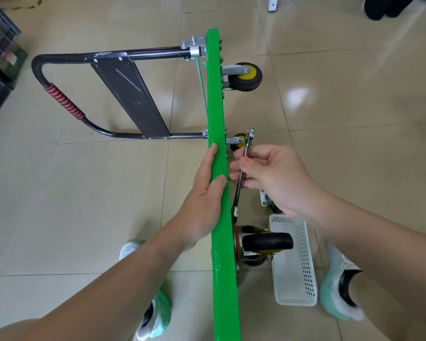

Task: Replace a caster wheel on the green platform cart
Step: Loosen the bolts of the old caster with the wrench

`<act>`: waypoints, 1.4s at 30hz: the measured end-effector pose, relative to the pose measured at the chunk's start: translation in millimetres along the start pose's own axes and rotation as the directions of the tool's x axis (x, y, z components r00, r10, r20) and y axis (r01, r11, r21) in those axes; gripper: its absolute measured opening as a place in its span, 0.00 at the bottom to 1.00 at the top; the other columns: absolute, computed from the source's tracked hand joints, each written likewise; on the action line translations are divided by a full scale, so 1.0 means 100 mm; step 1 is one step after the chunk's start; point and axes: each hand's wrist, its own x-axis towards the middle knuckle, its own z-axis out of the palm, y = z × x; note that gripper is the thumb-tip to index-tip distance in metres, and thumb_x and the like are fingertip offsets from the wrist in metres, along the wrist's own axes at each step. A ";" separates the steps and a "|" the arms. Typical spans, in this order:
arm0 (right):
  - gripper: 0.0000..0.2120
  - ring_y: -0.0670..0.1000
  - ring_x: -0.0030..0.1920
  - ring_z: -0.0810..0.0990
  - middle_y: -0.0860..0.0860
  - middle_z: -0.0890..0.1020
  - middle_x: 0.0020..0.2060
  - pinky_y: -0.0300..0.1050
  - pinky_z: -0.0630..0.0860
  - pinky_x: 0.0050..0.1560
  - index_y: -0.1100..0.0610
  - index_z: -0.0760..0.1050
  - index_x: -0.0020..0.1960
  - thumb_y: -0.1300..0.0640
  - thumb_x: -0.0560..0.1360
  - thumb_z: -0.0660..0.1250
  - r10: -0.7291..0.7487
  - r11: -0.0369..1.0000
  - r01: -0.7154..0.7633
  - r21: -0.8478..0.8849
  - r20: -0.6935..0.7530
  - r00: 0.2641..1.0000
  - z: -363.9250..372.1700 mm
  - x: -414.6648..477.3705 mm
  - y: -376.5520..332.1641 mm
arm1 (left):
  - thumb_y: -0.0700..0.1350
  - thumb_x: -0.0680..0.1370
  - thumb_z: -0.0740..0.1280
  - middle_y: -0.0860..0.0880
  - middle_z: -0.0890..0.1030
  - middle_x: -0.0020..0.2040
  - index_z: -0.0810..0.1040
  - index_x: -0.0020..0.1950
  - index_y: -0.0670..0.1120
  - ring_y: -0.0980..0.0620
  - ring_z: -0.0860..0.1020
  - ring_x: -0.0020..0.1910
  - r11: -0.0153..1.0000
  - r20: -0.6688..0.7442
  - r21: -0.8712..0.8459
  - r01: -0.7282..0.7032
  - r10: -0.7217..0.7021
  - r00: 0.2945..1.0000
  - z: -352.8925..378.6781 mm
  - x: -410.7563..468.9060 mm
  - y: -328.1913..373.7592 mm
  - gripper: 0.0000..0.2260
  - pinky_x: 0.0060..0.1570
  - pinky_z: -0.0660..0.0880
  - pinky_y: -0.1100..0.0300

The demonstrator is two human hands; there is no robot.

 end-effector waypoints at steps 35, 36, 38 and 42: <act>0.07 0.52 0.44 0.87 0.54 0.86 0.43 0.48 0.84 0.49 0.56 0.80 0.49 0.67 0.79 0.66 0.007 0.999 -0.011 -0.042 -0.090 0.996 -0.21 0.15 0.21 | 0.55 0.81 0.52 0.64 0.59 0.81 0.50 0.80 0.71 0.61 0.64 0.77 1.000 -0.017 0.007 0.011 -0.011 1.000 0.01 -0.03 0.07 0.28 0.79 0.62 0.50; 0.07 0.53 0.44 0.87 0.54 0.86 0.42 0.48 0.84 0.49 0.56 0.80 0.49 0.66 0.79 0.67 0.011 0.998 -0.016 -0.058 -0.080 0.997 -0.19 0.18 0.23 | 0.56 0.79 0.52 0.63 0.59 0.81 0.50 0.80 0.72 0.61 0.65 0.77 1.000 -0.011 0.006 0.017 -0.017 1.000 0.01 -0.03 0.07 0.29 0.78 0.63 0.50; 0.07 0.53 0.44 0.87 0.53 0.86 0.43 0.50 0.84 0.49 0.55 0.80 0.48 0.65 0.79 0.67 0.021 0.994 -0.028 -0.107 -0.063 0.998 -0.14 0.26 0.28 | 0.57 0.78 0.52 0.63 0.59 0.81 0.50 0.79 0.73 0.61 0.65 0.76 1.000 -0.002 -0.001 0.021 -0.021 1.000 0.01 -0.03 0.07 0.30 0.78 0.63 0.49; 0.07 0.54 0.49 0.86 0.55 0.87 0.47 0.53 0.84 0.52 0.55 0.81 0.49 0.64 0.79 0.67 0.106 0.984 -0.108 -0.145 -0.020 0.994 -0.07 0.36 0.37 | 0.56 0.78 0.52 0.64 0.60 0.80 0.50 0.78 0.74 0.62 0.65 0.76 1.000 0.000 -0.011 0.019 -0.019 1.000 0.02 -0.04 0.09 0.30 0.78 0.63 0.50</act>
